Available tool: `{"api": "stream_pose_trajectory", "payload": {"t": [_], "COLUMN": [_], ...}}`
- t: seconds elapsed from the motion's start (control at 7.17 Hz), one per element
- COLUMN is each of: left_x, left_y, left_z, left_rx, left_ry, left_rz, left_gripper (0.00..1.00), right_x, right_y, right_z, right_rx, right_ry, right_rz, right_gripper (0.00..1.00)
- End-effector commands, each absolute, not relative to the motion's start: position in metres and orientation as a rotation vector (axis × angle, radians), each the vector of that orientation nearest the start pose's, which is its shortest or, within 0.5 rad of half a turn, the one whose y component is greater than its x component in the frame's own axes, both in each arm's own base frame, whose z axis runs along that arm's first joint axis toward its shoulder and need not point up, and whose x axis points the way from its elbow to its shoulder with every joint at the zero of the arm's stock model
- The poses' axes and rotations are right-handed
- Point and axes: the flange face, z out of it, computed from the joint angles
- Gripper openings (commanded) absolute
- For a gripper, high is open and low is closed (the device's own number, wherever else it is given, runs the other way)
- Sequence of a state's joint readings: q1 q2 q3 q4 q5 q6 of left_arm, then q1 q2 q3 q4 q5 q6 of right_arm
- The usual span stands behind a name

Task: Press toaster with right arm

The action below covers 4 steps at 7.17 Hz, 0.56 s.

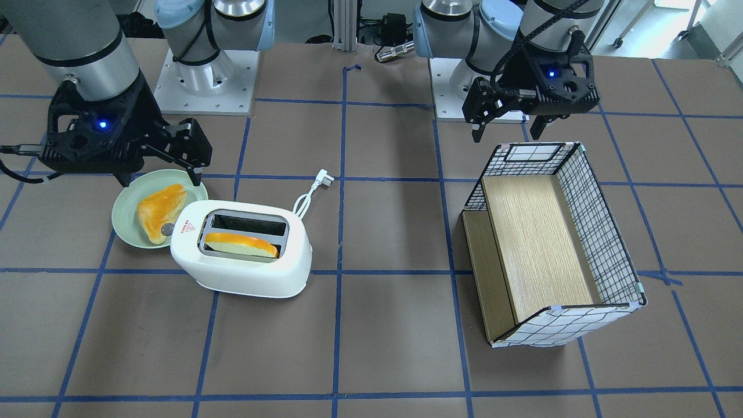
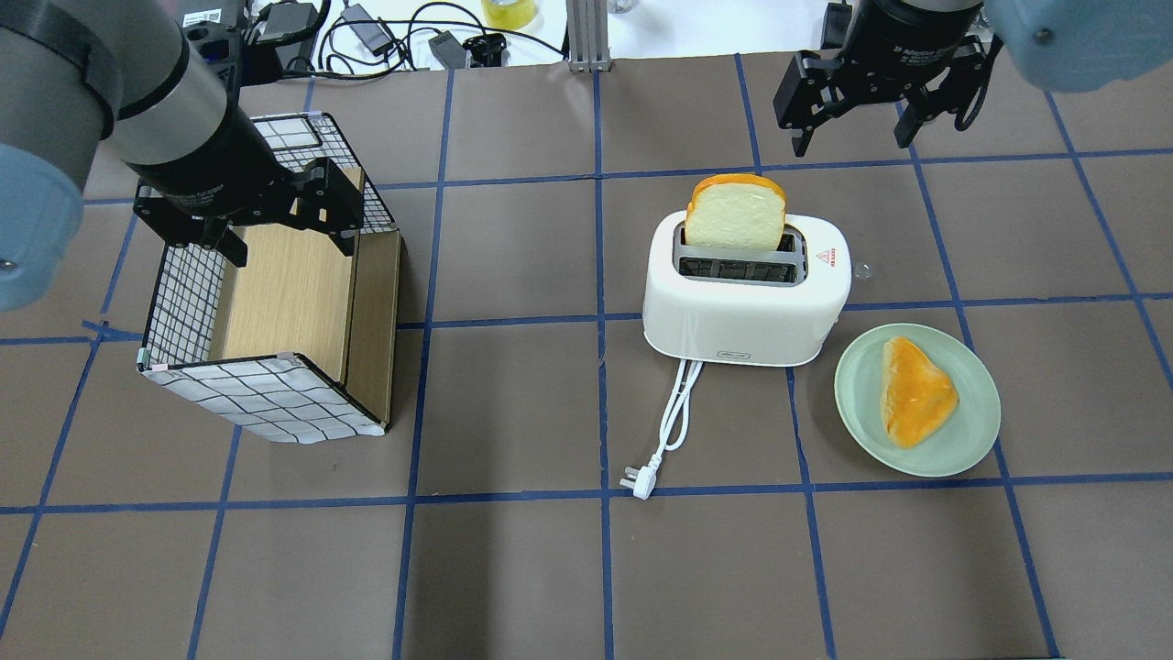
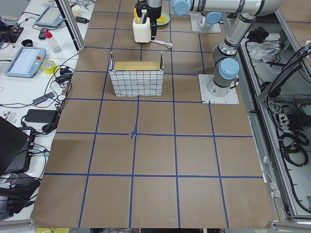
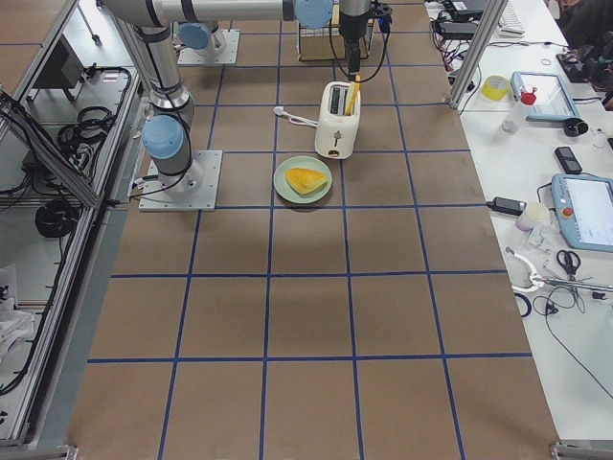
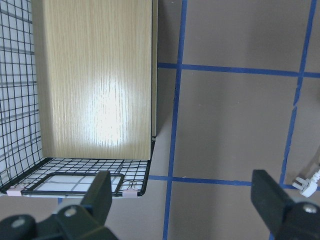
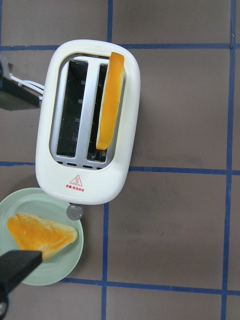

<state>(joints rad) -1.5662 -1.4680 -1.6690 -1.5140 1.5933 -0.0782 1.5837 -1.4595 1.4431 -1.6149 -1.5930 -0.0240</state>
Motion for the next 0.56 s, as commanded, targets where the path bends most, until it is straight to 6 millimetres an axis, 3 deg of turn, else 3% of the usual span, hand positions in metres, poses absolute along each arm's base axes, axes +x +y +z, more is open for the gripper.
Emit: {"api": "stream_pose_trajectory", "payload": {"t": [0.0, 0.42], "left_x": [-0.1289, -0.1289], "left_y": [-0.4548, -0.4548], "left_z": [0.4938, 0.4938], "left_rx": [-0.130, -0.130], "left_ry": [3.117, 3.117], "left_rz": [-0.097, -0.097], "left_gripper": [1.00, 1.00], "right_x": [0.1355, 0.1358], "right_y": [-0.5437, -0.5427], "right_z": [0.4987, 0.4978], "right_rx": [-0.052, -0.042], "right_ry": [3.177, 3.174], "right_rz": [-0.095, -0.090], "right_gripper": [1.00, 1.00]}}
